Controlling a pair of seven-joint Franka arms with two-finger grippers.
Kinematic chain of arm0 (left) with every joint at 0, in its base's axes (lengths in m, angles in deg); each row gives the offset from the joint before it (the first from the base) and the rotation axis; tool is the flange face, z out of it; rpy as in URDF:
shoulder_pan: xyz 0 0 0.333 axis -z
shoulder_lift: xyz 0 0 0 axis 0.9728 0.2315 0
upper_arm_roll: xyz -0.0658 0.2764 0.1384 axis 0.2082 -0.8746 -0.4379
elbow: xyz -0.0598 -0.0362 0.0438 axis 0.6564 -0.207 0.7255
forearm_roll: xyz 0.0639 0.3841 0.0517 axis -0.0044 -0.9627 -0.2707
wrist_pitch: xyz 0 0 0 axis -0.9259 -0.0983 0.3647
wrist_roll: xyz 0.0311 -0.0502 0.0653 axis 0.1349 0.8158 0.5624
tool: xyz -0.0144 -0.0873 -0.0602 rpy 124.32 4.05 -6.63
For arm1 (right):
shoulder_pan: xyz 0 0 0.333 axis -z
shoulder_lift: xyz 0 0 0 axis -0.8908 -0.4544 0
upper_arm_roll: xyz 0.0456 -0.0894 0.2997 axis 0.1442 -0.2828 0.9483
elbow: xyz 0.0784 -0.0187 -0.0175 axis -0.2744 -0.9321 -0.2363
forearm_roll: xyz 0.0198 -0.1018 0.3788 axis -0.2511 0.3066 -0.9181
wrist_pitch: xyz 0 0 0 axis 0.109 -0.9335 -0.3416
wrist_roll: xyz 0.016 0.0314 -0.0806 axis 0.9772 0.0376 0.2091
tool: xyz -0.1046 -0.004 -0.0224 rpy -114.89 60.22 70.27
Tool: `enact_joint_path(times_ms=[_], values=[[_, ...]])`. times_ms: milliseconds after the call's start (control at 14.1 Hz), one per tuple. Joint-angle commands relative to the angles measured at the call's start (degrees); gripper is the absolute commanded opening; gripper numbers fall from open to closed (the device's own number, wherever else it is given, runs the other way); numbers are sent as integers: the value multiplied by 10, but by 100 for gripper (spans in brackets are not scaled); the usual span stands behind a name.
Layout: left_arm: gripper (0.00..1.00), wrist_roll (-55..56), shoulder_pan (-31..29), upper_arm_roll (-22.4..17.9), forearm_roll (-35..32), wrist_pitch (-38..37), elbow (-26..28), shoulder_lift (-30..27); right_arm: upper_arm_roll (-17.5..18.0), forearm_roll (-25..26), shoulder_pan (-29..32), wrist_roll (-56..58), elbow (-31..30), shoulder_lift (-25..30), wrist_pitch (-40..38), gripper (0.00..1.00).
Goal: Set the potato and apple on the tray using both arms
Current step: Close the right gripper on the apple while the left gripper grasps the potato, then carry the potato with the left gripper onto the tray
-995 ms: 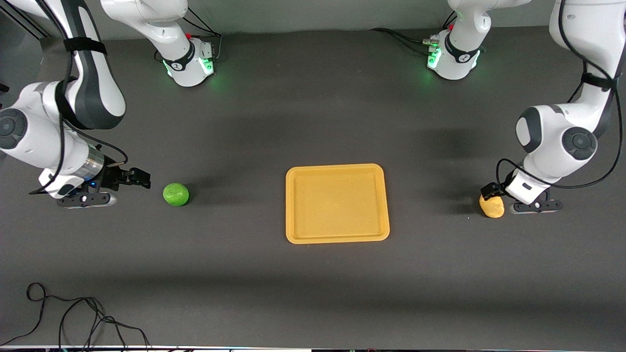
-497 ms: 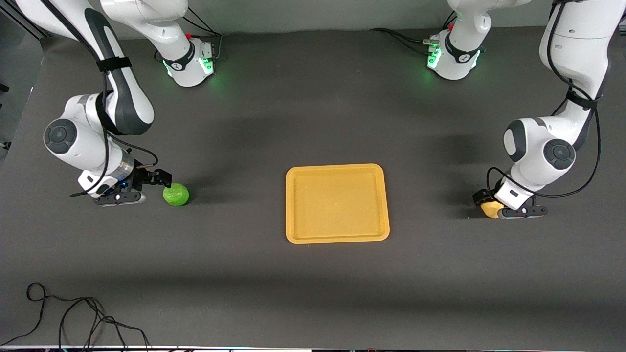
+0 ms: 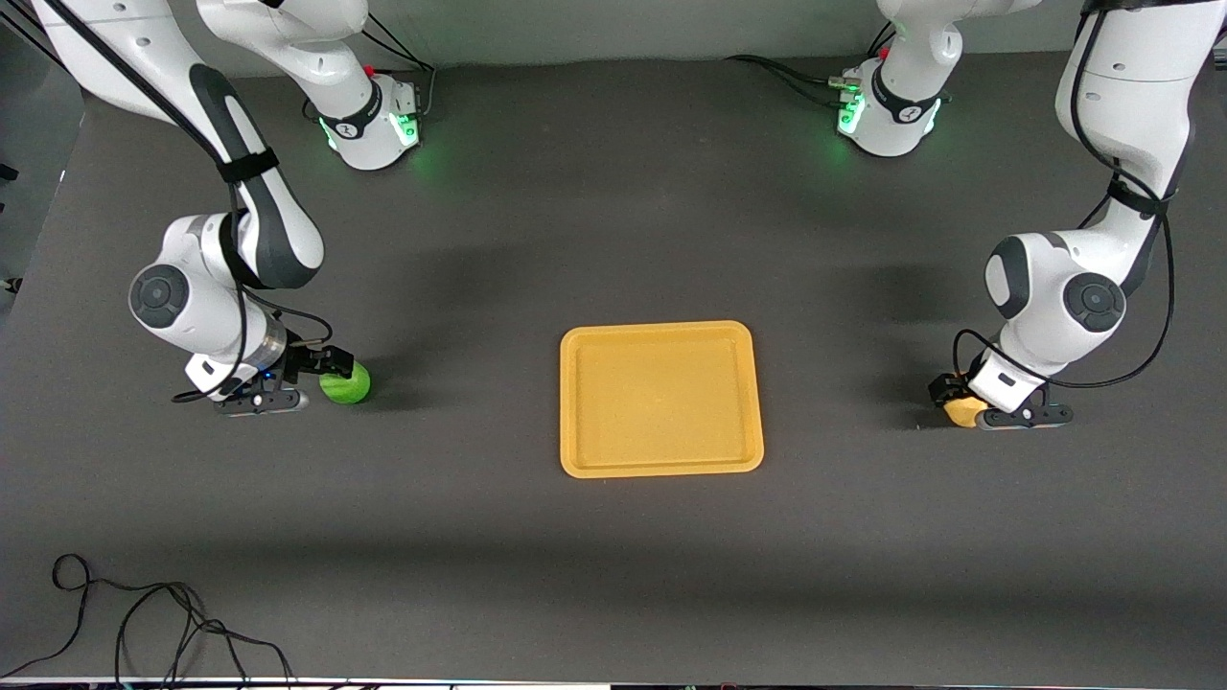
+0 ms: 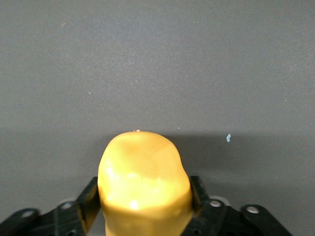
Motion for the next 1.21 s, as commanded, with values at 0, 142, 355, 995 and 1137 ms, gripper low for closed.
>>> enact_joint_path(times_ms=[0,142,355,995,1137], values=[[64,6,-3,1,-7,6,-4,2,-4,10,-6,3,3,-21,28,100],[56,6,-3,1,-7,0,-5,-4,-4,10,-6,0,2,-30,26,100],[53,17,-3,1,-6,-5,-8,-22,-4,10,-5,-2,3,-39,27,100],[49,60,15,8,-6,-146,-34,-109,-4,9,-2,-2,6,-64,29,98],[48,84,27,8,-6,-169,-38,-126,-4,10,-3,-2,7,-61,28,72]])
